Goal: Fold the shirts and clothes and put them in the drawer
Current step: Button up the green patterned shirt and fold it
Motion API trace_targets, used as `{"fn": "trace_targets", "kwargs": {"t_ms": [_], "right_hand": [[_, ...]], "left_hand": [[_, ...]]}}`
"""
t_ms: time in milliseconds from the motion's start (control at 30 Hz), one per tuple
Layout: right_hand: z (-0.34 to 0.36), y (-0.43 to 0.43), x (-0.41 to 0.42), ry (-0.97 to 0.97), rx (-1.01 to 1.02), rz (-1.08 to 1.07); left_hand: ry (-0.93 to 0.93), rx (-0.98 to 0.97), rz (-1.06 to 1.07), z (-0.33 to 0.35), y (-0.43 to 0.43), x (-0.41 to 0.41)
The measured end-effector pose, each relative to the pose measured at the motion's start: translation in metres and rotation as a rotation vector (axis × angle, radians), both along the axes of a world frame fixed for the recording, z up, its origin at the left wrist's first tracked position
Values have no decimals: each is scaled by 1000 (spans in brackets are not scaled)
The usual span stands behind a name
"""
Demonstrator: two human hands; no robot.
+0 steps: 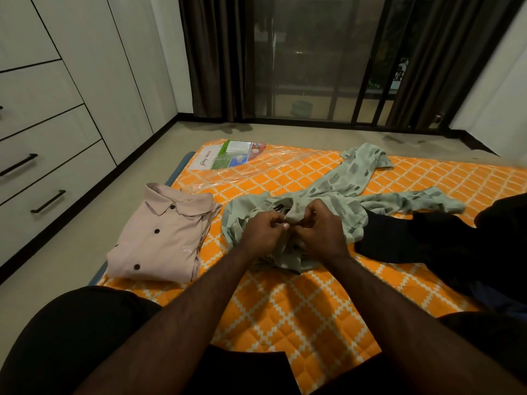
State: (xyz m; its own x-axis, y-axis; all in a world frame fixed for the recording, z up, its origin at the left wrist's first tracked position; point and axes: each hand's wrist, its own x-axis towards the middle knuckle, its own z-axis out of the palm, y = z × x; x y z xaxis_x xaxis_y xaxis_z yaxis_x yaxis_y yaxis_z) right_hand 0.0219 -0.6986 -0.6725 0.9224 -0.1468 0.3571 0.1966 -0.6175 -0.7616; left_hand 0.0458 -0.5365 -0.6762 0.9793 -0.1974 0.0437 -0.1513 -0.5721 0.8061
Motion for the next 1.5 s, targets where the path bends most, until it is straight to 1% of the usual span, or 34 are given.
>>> {"fn": "trace_targets", "kwargs": {"t_ms": [33,167,267,367,467,567,633,800,967,1000,1067,1100,1167,1233,1300,1400,1500], "right_hand": [[-1,-1,1,-3,29,-19],[-5,-1,1,3,90,-50],[-7,0,1,16,105,-40],[-6,0,0,32,125,-29],[-4,3,-1,21,113,-29],[-2,5,-3,-8,72,-26],[-1,5,-4,-25,45,-22],[-2,6,-6,-21,30,-40],[-2,9,-7,-48,-13,-41],[-2,10,-8,-67,-41,-41],[-1,11,-7,-110,-87,-28],[-1,11,-6,-125,-99,-6],[-2,10,-8,-142,-101,77],[-4,13,-10,-132,-75,141],[-6,17,-10,-102,-7,138],[-10,16,-8,0,90,152],[-11,14,-8,80,117,180]], "left_hand": [[-13,-6,24,0,-1,0],[-114,75,94,2,-7,-4],[-131,94,139,3,-8,-7],[-175,126,139,2,-8,-6],[-230,166,106,3,-8,-8],[-290,284,104,5,-10,-14],[-305,300,96,3,-12,-15],[-227,103,45,-4,-10,-6],[-184,37,7,-10,-10,-4],[-168,-5,-3,-9,-10,-5],[-101,-150,3,-3,-11,-9],[-64,-224,22,0,-12,-11],[-22,-312,52,4,-11,-11],[-30,-313,62,6,-7,-7],[-8,-271,69,8,-2,-3],[45,-177,75,8,2,-1],[5,-77,46,9,3,-2]]}}
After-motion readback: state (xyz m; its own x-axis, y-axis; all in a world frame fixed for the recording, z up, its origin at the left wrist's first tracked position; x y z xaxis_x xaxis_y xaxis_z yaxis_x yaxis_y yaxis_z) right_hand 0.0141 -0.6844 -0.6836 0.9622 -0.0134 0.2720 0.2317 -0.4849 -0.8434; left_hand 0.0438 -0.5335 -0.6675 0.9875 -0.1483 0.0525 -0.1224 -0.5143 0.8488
